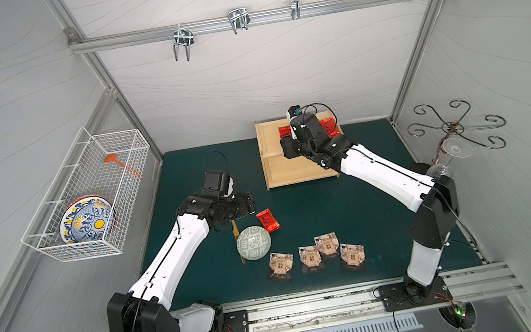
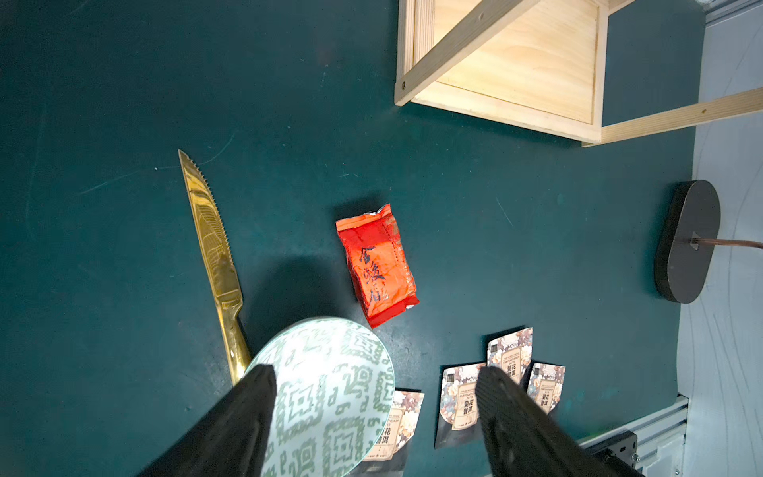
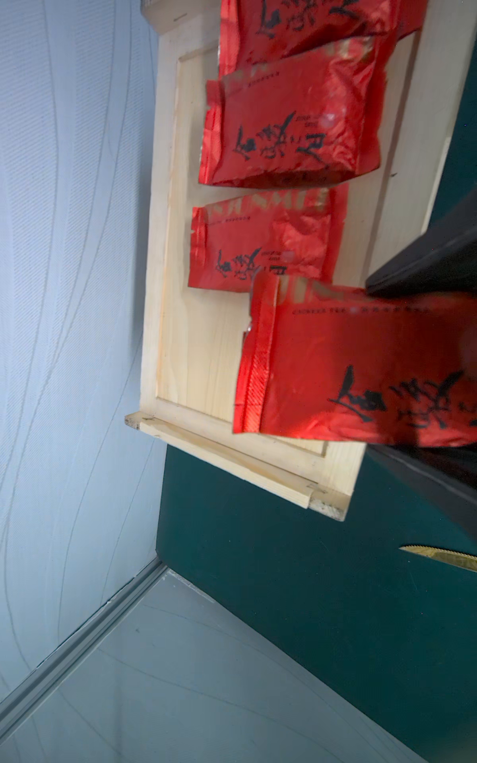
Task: Place the tea bags on the shelf by color
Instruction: Pick up the tea bag from the center of the board, then place the tea bag on the shelf.
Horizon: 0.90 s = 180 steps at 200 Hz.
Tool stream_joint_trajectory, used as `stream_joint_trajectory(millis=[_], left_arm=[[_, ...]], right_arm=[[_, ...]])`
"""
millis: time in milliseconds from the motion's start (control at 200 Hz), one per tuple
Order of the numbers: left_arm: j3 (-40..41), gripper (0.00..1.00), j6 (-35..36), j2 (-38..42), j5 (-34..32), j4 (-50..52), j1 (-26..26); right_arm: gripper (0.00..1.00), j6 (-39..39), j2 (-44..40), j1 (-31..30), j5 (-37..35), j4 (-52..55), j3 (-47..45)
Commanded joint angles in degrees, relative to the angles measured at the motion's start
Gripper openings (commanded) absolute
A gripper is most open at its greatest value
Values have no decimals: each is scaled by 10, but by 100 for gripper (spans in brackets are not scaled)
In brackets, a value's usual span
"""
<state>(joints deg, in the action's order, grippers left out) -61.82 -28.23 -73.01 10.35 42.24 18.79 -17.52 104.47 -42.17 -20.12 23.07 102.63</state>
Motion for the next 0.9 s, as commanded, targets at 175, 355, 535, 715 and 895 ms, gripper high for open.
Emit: stream_joint_trajectory(millis=[175,355,535,715,895], left_arm=[[2,82,9,8,-13,-17,-1],[4,82,10,10,-14,-13,-1],[6,82,9,12,-11,-14,-1],[6,82,10,12,-9,-15,-2],[4,82,11,9,-7,-16,-4]], right_arm=[[58,13,76,11,-49,-2,88],[58,14,111,17,-55,0,120],[58,17,135,18,-65,-6,139],[58,22,154,20,-71,-7,155],[59,22,162,19,-73,-12,159]])
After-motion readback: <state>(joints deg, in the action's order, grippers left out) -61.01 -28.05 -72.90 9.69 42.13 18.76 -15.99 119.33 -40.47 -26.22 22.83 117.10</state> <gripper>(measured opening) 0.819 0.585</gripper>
